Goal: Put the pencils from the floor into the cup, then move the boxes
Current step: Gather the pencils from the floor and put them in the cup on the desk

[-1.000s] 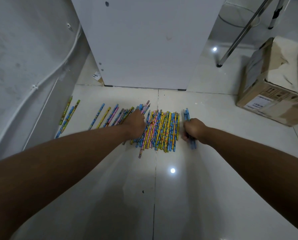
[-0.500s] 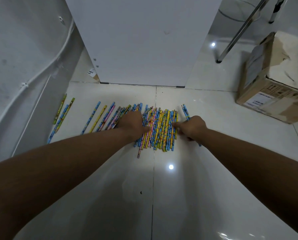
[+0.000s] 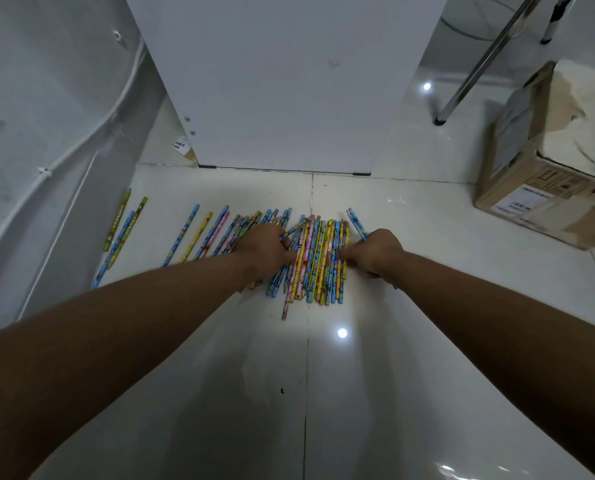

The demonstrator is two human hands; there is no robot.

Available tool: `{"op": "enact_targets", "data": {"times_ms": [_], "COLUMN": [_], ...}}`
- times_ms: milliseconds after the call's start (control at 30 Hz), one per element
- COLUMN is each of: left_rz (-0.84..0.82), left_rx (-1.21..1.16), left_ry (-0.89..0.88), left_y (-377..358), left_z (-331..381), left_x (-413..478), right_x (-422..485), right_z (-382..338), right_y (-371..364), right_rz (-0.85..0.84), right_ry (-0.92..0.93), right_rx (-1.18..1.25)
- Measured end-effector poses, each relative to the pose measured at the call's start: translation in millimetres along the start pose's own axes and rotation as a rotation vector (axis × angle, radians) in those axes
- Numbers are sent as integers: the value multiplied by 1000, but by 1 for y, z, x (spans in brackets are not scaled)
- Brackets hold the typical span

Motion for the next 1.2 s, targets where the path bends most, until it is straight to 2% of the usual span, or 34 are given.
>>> {"op": "enact_targets", "data": {"times_ms": [267, 433, 700, 867, 1000, 1100, 1200], "left_rz": [-132, -126, -42, -15, 26, 57, 84], "left_rx": [-117, -209, -134, -59, -101, -112, -107], "left_ry": [-47, -21, 45, 103, 150, 160, 160], "left_y": [1, 6, 8, 4, 4, 4, 2], "left_z": [1, 7, -1, -5, -2, -2, 0], "left_x": [1, -1, 1, 0, 0, 0, 2], "right_x": [3, 3, 13, 22, 21, 23, 22], "right_z": [2, 11, 10, 10, 6, 1, -4], "right_y": [7, 4, -2, -8, -5, -8, -16], "right_rz": [-140, -304, -142, -35, 83, 45, -5], "right_ry": [5, 39, 143, 109, 92, 77, 80], "right_rx": [-19, 50, 6, 47, -45, 1, -57]}}
Point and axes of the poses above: each hand's wrist, its own x-axis towards the middle knuckle, its own y-axis out of the back of the hand, z = x × y, the point moved 4 cm from there along x, towards the middle knuckle, and after that the axes turned 15 degrees about -y, right-handed, at the moved point
